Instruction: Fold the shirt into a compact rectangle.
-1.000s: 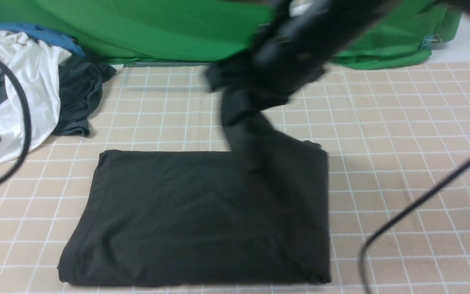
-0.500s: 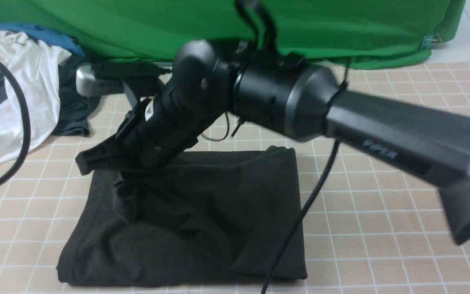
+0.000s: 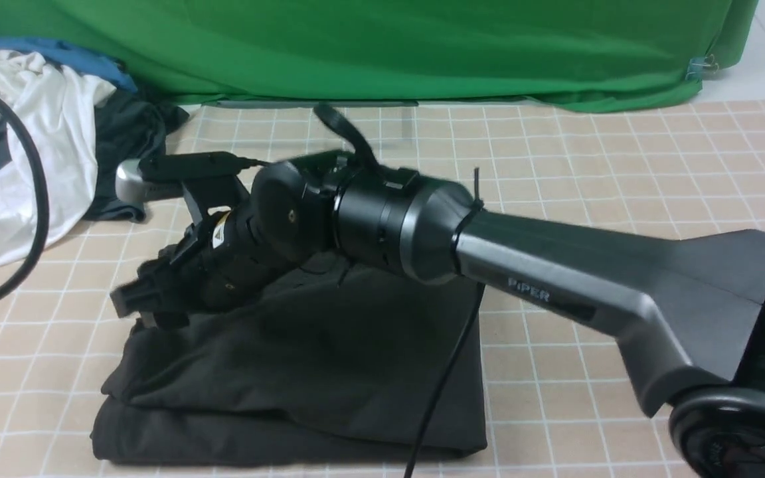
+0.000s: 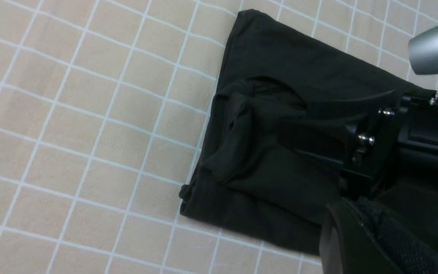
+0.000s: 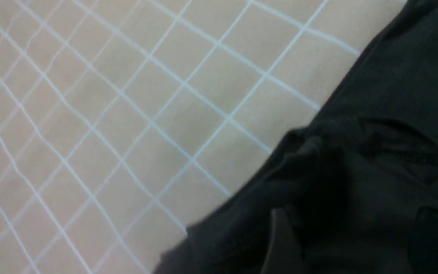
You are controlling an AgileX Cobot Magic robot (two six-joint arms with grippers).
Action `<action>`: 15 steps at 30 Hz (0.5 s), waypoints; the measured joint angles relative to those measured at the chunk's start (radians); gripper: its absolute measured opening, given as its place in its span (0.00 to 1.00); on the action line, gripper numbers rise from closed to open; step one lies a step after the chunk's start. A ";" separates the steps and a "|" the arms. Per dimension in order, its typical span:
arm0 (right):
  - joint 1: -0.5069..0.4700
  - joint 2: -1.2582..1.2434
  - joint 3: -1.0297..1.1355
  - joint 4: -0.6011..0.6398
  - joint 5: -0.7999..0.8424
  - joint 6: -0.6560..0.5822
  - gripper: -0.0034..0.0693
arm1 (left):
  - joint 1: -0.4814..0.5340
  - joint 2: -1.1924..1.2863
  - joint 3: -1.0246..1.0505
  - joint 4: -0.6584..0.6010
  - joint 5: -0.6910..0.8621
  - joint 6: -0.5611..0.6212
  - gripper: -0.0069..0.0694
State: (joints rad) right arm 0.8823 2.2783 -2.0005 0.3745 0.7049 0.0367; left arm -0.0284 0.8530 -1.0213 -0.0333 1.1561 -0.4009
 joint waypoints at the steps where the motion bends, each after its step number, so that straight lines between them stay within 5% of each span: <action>1: -0.010 -0.007 -0.012 -0.021 0.056 -0.037 0.68 | 0.000 0.000 0.000 -0.008 -0.002 -0.002 0.11; 4: -0.041 -0.043 -0.049 -0.093 0.213 -0.090 0.62 | 0.000 0.015 0.000 -0.044 -0.019 -0.003 0.11; 5: -0.076 -0.083 -0.082 -0.170 0.351 -0.110 0.50 | 0.000 0.043 0.000 -0.081 -0.041 -0.003 0.11; 6: -0.081 -0.088 -0.082 -0.178 0.365 -0.111 0.48 | 0.000 0.043 0.000 -0.087 -0.044 -0.003 0.11; 8: -0.145 -0.157 -0.090 -0.256 0.467 -0.117 0.22 | 0.000 0.114 0.000 -0.149 -0.089 0.019 0.11; 9: -0.166 -0.179 -0.086 -0.267 0.479 -0.117 0.17 | 0.000 0.149 -0.001 -0.170 -0.106 0.034 0.11; 15: -0.291 -0.343 0.041 -0.295 0.499 -0.116 0.10 | 0.000 0.393 -0.002 -0.281 -0.193 0.175 0.11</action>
State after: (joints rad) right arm 0.5913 1.9353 -1.9594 0.0797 1.2043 -0.0793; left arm -0.0284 1.2464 -1.0230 -0.3139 0.9627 -0.2258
